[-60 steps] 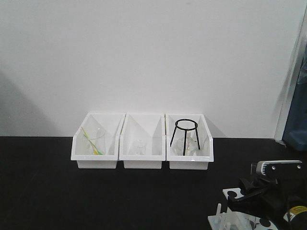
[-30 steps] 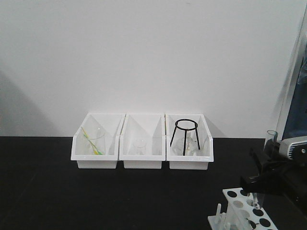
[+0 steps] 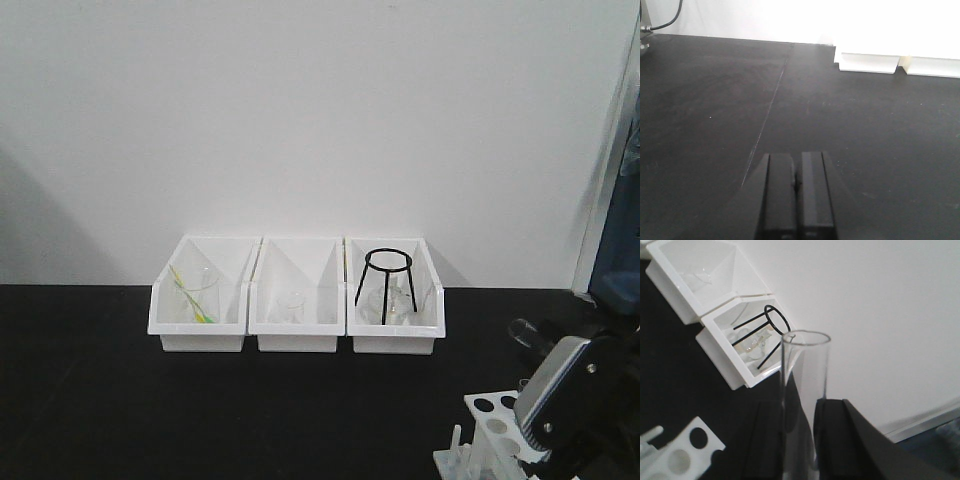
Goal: Flip and reinsert test tube from rack
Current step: 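Lift the test tube up out of the rack with the right gripper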
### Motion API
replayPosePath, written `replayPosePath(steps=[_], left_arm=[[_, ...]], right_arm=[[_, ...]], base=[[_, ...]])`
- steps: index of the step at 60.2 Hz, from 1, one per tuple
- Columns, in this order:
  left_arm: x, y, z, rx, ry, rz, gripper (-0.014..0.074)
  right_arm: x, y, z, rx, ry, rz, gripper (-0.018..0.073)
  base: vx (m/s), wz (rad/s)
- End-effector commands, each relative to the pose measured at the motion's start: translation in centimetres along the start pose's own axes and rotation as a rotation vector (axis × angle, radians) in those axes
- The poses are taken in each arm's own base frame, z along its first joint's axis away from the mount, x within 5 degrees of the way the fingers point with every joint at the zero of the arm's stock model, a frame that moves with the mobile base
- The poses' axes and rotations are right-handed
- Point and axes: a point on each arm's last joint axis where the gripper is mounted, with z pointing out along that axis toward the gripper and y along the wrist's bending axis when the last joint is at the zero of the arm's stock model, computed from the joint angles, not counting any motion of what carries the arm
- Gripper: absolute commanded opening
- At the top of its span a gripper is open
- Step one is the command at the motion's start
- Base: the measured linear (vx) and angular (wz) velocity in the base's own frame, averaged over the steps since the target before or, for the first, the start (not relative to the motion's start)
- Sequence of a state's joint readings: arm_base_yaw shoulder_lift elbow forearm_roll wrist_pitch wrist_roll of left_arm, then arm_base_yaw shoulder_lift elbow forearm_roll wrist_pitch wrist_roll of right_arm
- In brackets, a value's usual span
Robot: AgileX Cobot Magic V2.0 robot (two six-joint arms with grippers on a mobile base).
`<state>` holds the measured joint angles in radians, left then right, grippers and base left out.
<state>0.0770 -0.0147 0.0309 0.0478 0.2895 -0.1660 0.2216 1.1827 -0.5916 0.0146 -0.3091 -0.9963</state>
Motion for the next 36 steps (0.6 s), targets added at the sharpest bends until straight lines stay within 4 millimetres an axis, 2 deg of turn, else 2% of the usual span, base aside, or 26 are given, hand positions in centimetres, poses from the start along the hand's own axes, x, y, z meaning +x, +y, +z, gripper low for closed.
replayPosePath(steps=[1, 8, 14, 20, 30, 36], left_arm=[[-0.8, -0.2, -0.1, 0.023, -0.097, -0.003, -0.0006], [-0.8, -0.2, -0.1, 0.023, -0.097, -0.003, -0.0006], [-0.8, -0.2, -0.1, 0.023, -0.097, -0.003, -0.0006], [-0.8, -0.2, -0.1, 0.023, -0.097, -0.003, -0.0006], [-0.8, -0.2, -0.1, 0.023, -0.097, -0.003, -0.0006], [-0.8, -0.2, -0.1, 0.023, -0.097, -0.003, -0.0006]], right_arm=[[-1.3, -1.9, -0.4, 0.115, -0.073, -0.195, -0.0008], [-1.4, -1.9, -0.5, 0.124, -0.065, -0.331, -0.0008], [-1.3, -2.0, -0.5, 0.131, -0.057, -0.268, -0.0008], [-1.1, -2.5, -0.5, 0.178, -0.05, -0.018, -0.0008], [-0.5, -3.5, -0.7, 0.285, -0.069, 0.535, -0.0008], [-0.4, -3.8, -0.8, 0.316, -0.105, 0.787, -0.0008]], base=[[0.0, 0.0], [0.0, 0.0], [0.0, 0.0], [0.0, 0.0], [0.0, 0.0], [0.0, 0.0]])
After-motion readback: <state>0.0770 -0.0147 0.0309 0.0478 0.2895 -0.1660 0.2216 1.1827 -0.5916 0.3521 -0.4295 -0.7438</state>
